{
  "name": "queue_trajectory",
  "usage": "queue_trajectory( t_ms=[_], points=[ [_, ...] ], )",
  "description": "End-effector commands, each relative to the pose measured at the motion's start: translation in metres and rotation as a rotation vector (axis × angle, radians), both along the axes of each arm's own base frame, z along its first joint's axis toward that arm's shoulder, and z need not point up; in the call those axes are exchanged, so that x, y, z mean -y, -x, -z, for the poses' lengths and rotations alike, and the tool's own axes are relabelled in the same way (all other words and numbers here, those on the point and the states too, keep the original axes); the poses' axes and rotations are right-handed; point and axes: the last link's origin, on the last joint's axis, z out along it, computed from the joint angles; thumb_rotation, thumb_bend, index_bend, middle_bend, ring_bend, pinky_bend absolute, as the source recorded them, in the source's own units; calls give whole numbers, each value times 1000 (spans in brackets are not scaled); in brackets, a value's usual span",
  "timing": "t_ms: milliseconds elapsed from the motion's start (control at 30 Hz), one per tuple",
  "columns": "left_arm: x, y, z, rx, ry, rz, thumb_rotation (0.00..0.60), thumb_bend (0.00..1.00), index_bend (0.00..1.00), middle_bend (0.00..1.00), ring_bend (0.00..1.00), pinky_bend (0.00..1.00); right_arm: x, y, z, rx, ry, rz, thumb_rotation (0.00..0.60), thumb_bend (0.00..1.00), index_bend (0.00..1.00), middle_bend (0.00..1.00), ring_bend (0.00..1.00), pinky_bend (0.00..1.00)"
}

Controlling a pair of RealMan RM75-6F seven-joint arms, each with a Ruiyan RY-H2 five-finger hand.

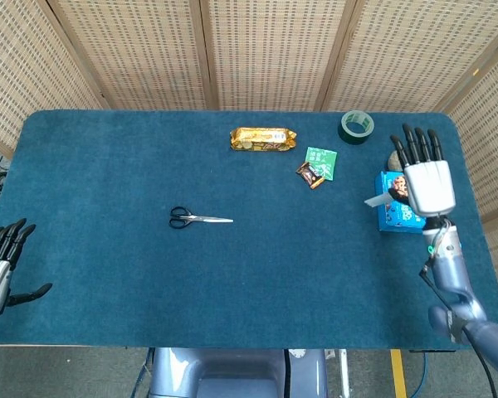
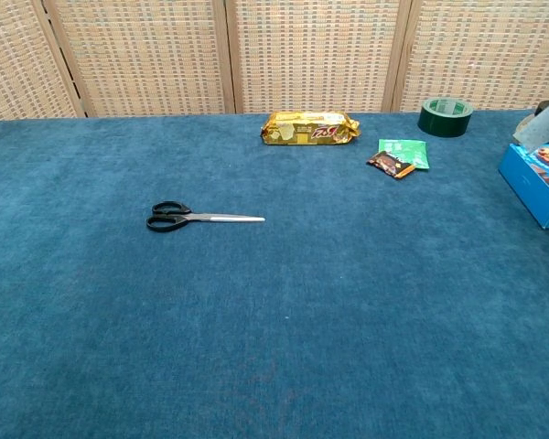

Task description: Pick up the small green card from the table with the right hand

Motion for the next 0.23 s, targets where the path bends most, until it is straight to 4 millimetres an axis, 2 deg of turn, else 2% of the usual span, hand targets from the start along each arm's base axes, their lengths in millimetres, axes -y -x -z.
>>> queue_trajectory(
  t_ms=[33,233],
  points=[
    [5,0,-4,9,-3,9,600,0,0,0,0,0,-79,10,-26,97,-1,-13,600,0,78,0,0,65],
    [14,-3,-15,32,-39,40,600,0,0,0,0,0,-141,24,-24,178,11,-27,600,0,78,0,0,65]
  ],
)
